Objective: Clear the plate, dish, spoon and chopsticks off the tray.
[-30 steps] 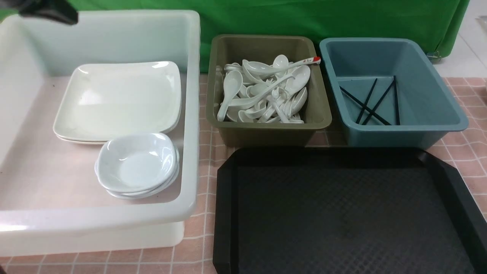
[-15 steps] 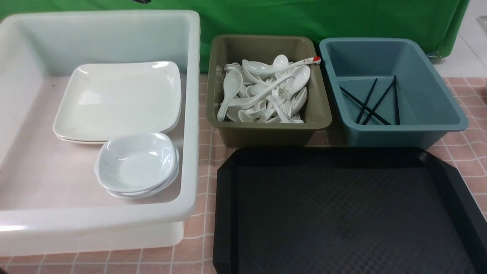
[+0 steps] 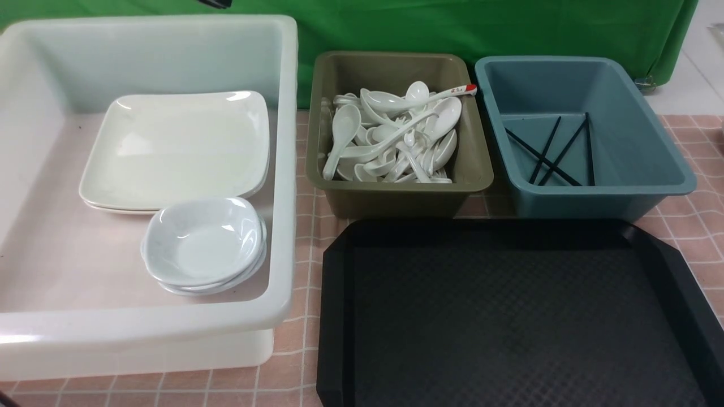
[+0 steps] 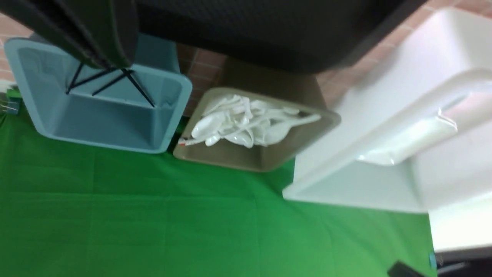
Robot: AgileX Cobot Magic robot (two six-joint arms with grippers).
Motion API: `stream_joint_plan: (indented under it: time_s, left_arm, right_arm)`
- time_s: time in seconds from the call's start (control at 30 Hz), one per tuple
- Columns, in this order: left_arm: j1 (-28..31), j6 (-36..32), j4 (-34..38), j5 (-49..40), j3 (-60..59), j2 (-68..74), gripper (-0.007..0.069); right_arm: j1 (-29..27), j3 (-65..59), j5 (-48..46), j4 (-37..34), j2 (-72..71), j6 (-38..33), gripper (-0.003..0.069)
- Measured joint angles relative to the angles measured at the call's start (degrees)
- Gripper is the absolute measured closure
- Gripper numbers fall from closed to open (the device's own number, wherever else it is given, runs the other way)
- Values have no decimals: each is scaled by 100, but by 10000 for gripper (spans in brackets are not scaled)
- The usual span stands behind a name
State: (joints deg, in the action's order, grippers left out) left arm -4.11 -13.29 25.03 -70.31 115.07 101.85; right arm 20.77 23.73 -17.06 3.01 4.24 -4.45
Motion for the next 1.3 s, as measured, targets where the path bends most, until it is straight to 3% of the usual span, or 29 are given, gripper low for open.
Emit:
stream_joint_plan:
  time_s: [0.2, 0.37, 1.03, 1.3]
  left_arm:
    - [0, -101, -80, 6, 0, 0, 627]
    - [0, -130, -128, 6, 0, 0, 627]
    - [0, -110, -176, 6, 0, 0, 627]
    - [0, -127, -264, 6, 0, 0, 627]
  right_arm:
    - [0, -16, -252, -242, 5, -527, 629]
    - [0, -16, -291, -530, 12, -529, 629]
    - [0, -268, -44, -561, 46, -528, 615]
    - [-622, -1579, 595, -573, -188, -522, 597]
